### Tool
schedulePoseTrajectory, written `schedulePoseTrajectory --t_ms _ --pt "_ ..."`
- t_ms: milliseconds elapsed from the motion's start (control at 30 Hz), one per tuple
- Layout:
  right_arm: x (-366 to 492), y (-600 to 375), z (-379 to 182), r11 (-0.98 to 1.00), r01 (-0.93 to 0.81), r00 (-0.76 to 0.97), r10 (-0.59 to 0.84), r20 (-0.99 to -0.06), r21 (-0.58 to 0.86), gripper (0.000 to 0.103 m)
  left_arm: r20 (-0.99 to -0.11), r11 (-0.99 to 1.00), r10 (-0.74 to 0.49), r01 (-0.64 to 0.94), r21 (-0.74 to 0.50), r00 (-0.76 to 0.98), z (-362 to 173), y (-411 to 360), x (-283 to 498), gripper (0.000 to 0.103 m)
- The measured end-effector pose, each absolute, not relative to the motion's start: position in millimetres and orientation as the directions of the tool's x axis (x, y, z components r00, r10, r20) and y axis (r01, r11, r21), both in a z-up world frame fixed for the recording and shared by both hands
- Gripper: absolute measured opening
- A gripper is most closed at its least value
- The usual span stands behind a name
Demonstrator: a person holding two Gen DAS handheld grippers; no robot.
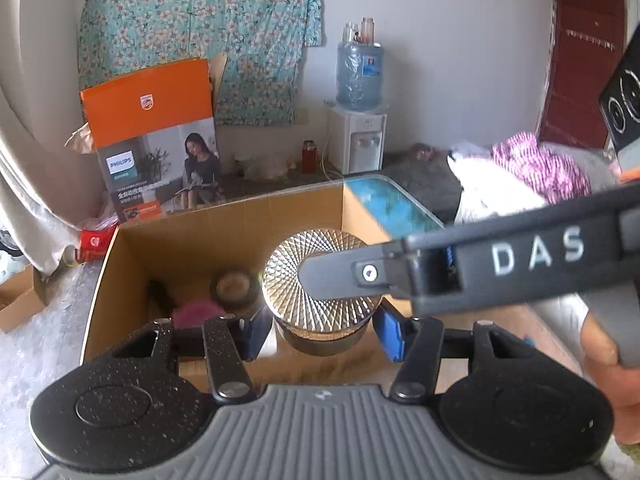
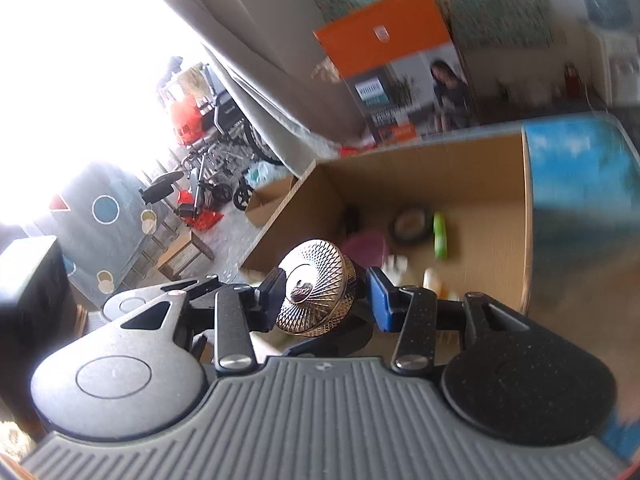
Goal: Organize rigid objects
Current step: 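Carry the jar over the box, lower it and open the right gripper, then withdraw the right gripper and move it to the white supplement bottle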
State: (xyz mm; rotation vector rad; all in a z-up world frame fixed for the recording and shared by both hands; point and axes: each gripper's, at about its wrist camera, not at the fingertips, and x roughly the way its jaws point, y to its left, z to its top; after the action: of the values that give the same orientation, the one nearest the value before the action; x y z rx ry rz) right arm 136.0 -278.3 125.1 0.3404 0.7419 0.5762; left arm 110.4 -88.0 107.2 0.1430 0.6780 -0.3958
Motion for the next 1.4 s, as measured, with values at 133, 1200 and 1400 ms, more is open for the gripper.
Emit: schedulePoseTrajectory --t_ms 133,1200,1400 --pt "183 -290 143 0.814 -0.372 0.584 0.578 -0.569 0.446 0.044 -0.684 0.918 -0.324 0.393 -0.06 0.654 101 -102 162 0.057" --pt "363 -274 60 0.885 -0.351 0.389 0.436 -0.811 0.307 0.044 -0.849 0.946 -0.31 0.223 -0.233 0.427 10 -113 303 0.063" --pt "345 -288 82 0.878 -0.324 0.467 0.473 -0.747 0.353 0.044 -0.815 0.943 -0.32 0.245 -0.225 0.483 35 -115 282 0.074"
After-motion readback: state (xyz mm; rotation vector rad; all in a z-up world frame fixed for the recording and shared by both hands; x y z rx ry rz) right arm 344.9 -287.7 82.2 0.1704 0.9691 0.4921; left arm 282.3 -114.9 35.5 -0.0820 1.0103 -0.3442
